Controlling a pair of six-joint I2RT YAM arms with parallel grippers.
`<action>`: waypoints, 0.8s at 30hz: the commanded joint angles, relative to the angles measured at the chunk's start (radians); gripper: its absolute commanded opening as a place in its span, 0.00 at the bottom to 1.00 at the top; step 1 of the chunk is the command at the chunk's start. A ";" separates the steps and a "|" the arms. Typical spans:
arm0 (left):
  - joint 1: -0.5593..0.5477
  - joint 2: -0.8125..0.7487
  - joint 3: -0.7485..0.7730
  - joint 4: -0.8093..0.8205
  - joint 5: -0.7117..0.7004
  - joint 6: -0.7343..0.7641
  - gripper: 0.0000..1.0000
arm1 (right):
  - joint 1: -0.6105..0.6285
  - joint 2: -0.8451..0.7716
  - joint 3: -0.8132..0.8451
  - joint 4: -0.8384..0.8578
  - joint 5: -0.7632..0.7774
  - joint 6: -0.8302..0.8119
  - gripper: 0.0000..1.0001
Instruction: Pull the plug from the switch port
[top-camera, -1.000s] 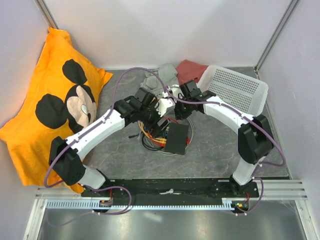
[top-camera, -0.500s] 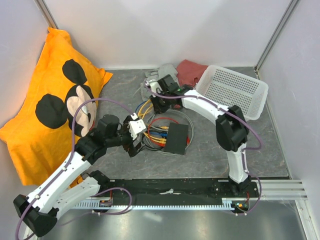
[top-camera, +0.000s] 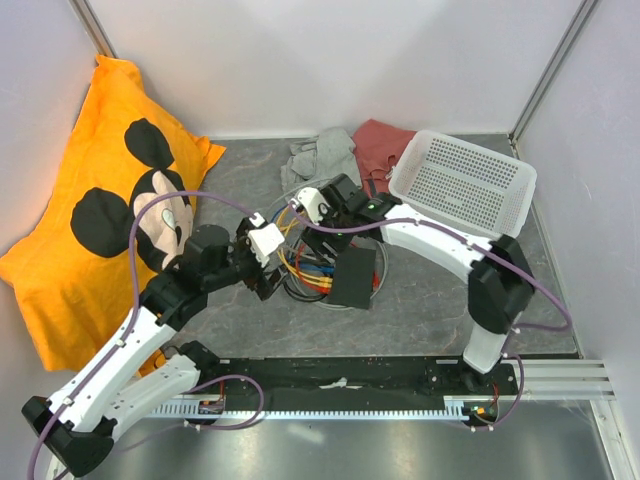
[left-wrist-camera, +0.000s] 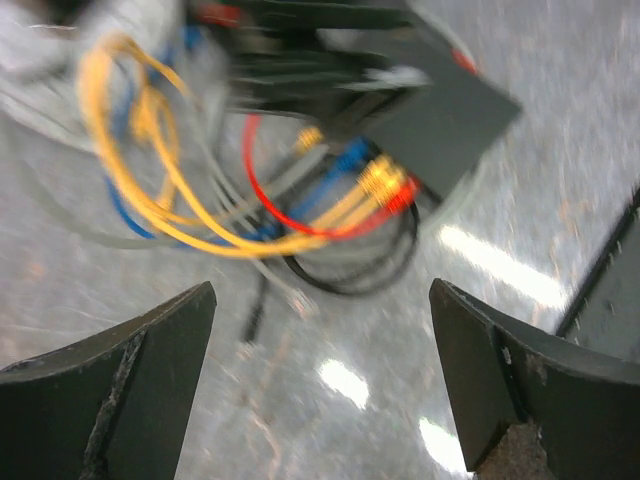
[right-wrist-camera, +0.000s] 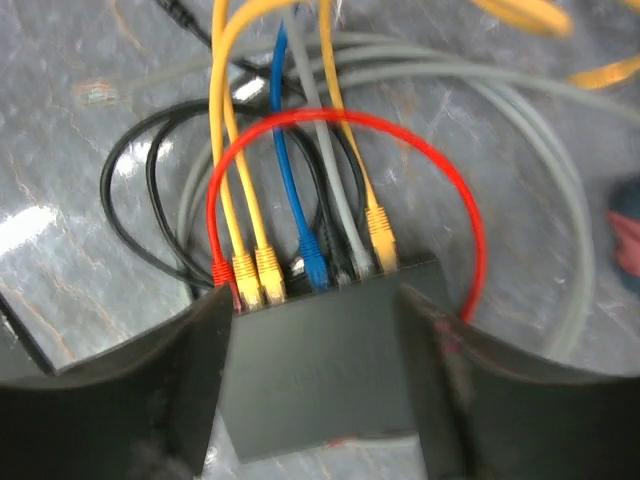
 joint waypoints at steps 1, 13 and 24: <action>0.003 0.068 0.092 0.138 -0.045 -0.001 0.97 | 0.002 -0.125 -0.066 -0.020 0.023 -0.099 0.76; 0.042 0.128 0.035 0.394 -0.113 0.037 0.96 | -0.007 -0.136 -0.074 -0.077 -0.015 -0.122 0.77; 0.079 0.159 0.012 0.296 0.215 -0.212 0.94 | -0.266 -0.408 -0.246 -0.097 -0.136 0.141 0.73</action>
